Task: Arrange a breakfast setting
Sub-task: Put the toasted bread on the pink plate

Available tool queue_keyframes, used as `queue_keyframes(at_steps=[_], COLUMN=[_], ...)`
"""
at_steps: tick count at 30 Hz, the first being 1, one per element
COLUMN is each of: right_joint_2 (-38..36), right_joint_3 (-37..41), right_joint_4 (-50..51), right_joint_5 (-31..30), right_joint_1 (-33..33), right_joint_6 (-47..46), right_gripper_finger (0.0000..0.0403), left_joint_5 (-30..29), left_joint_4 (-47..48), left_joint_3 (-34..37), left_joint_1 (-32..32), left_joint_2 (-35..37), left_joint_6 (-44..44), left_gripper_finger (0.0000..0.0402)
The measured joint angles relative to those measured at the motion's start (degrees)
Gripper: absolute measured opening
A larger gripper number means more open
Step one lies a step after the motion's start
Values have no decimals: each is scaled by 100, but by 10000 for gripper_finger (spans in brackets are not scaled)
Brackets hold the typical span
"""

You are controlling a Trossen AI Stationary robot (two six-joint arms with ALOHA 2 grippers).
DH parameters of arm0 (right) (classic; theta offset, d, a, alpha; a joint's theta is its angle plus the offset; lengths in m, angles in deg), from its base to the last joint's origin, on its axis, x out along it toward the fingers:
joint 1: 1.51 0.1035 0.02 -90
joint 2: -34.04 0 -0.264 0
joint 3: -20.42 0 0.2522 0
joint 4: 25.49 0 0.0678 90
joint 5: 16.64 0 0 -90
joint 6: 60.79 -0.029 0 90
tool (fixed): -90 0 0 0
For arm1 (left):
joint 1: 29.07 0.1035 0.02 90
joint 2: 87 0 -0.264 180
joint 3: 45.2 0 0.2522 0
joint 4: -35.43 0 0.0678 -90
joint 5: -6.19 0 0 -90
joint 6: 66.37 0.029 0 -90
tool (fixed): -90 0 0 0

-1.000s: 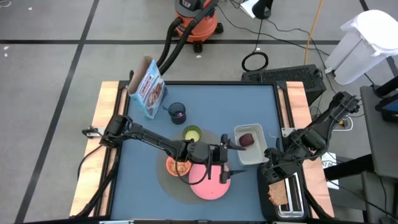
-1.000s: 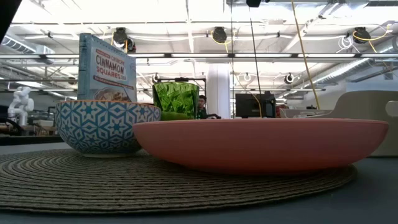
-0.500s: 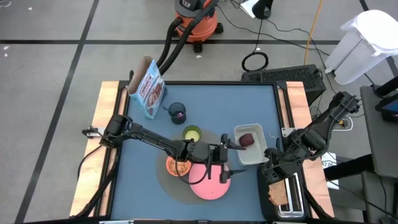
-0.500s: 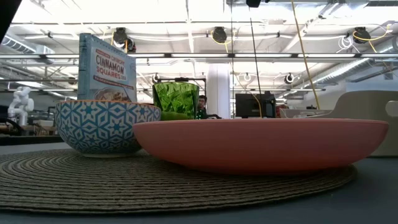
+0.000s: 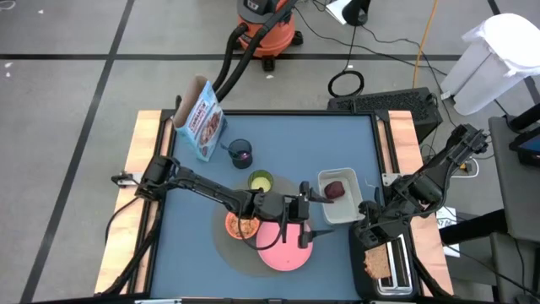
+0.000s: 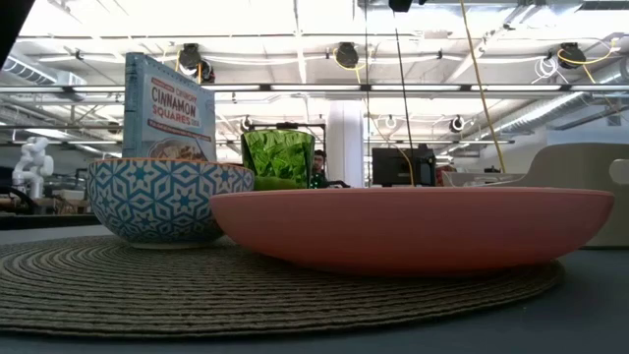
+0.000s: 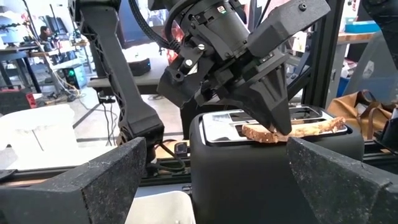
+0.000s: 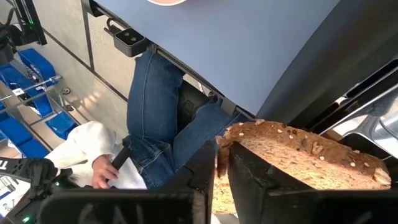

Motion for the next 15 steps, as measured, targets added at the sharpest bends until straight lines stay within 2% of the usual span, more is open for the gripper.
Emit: queue_keyframes(at_steps=[6,15], right_joint_2=[0,0], right_joint_3=[0,0], right_joint_4=[2,2], right_joint_5=[0,0], right_joint_1=[0,0], right_joint_6=[2,20], right_gripper_finger=[71,86], left_joint_5=[0,2], left_joint_4=[1,25], left_joint_3=[0,2], left_joint_1=[-14,-48], left_joint_2=[0,0], left_joint_6=[-193,-196], left_gripper_finger=[392,392])
